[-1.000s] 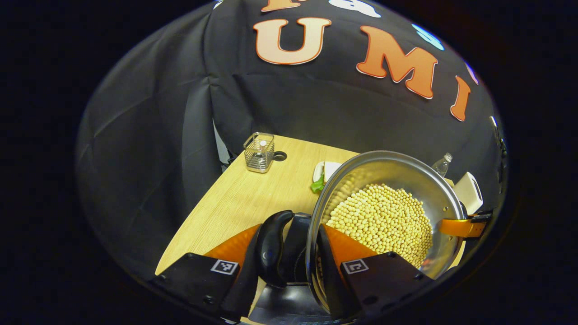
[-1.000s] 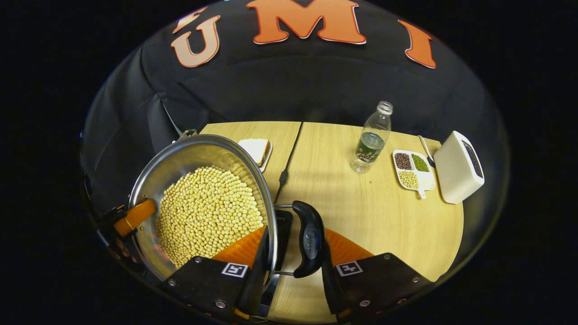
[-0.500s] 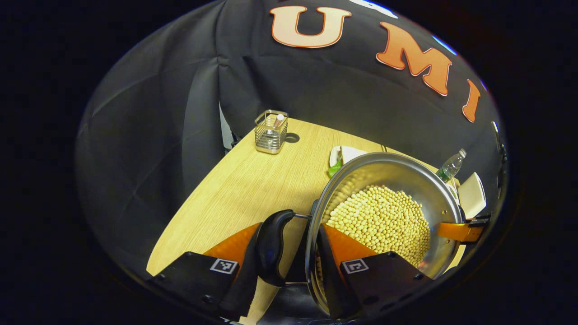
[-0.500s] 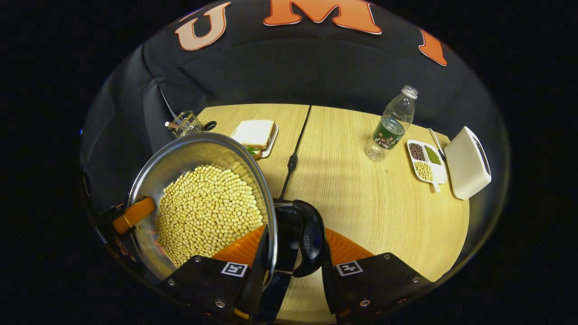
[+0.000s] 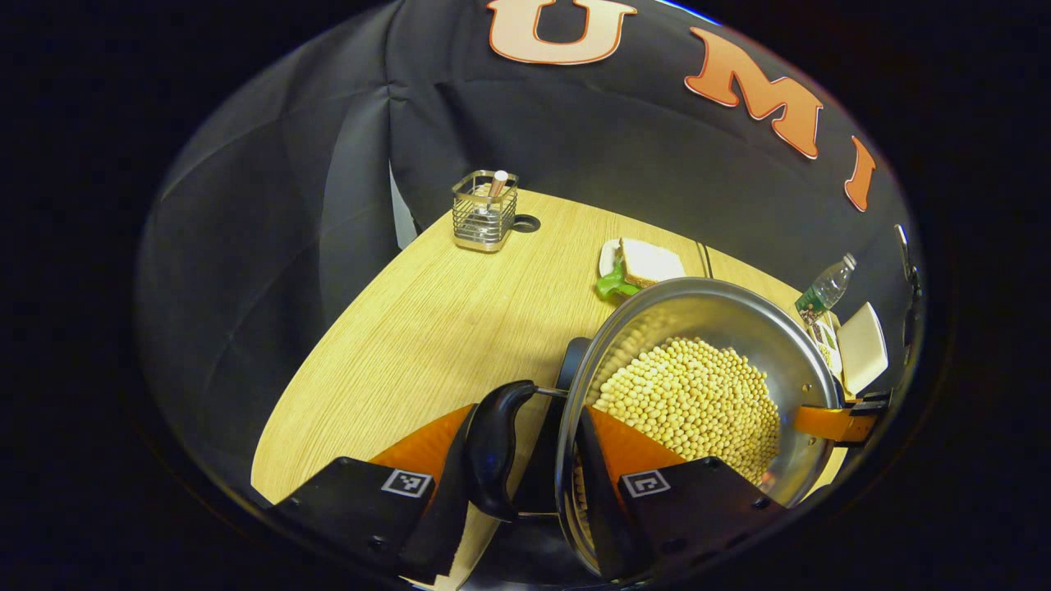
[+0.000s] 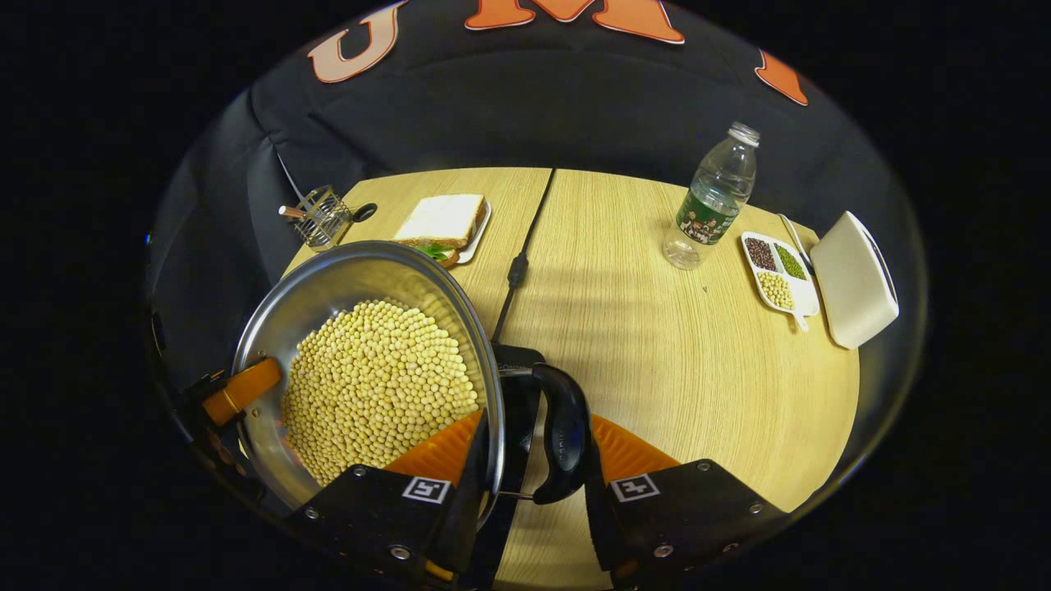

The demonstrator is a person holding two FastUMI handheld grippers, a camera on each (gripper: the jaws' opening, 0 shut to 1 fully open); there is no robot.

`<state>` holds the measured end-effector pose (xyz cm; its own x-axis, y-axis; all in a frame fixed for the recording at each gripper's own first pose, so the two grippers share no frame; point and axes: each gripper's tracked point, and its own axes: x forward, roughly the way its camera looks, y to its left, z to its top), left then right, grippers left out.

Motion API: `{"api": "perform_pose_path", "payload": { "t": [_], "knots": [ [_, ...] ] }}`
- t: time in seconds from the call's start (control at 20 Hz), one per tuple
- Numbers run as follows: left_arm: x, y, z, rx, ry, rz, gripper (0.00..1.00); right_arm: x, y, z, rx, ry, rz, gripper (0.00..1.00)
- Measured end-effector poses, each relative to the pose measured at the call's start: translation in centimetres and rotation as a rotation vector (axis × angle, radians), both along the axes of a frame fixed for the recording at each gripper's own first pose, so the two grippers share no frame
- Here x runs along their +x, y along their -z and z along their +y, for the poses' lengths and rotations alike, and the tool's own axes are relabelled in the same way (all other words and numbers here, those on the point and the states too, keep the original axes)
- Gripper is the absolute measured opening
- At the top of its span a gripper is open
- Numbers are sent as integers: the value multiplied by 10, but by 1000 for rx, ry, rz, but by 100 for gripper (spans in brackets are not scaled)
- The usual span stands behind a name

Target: First push the handle of the pot to place it horizontally, then grasp the pot with both hands and set it on the induction cooktop.

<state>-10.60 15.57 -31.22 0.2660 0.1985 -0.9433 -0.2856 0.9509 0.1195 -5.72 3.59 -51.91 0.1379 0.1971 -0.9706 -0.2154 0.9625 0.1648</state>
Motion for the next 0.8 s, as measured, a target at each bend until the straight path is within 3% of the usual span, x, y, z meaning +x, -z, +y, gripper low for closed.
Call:
{"api": "perform_pose_path", "payload": {
  "t": [0.4,0.45,0.5,0.65,0.8],
  "knots": [
    [-2,-4,1,4,12,1,72,-6,8,2,46,24,22,57],
    [-2,-5,1,6,5,-5,74,-4,9,-1,54,16,20,53],
    [0,-5,-1,0,-12,-23,75,-3,7,-2,62,6,13,63],
    [4,-17,7,21,-53,-73,82,1,-9,-5,87,-34,-66,66],
    [1,-45,9,60,-71,-114,95,10,-33,-19,129,-40,-131,77]
  ]
}}
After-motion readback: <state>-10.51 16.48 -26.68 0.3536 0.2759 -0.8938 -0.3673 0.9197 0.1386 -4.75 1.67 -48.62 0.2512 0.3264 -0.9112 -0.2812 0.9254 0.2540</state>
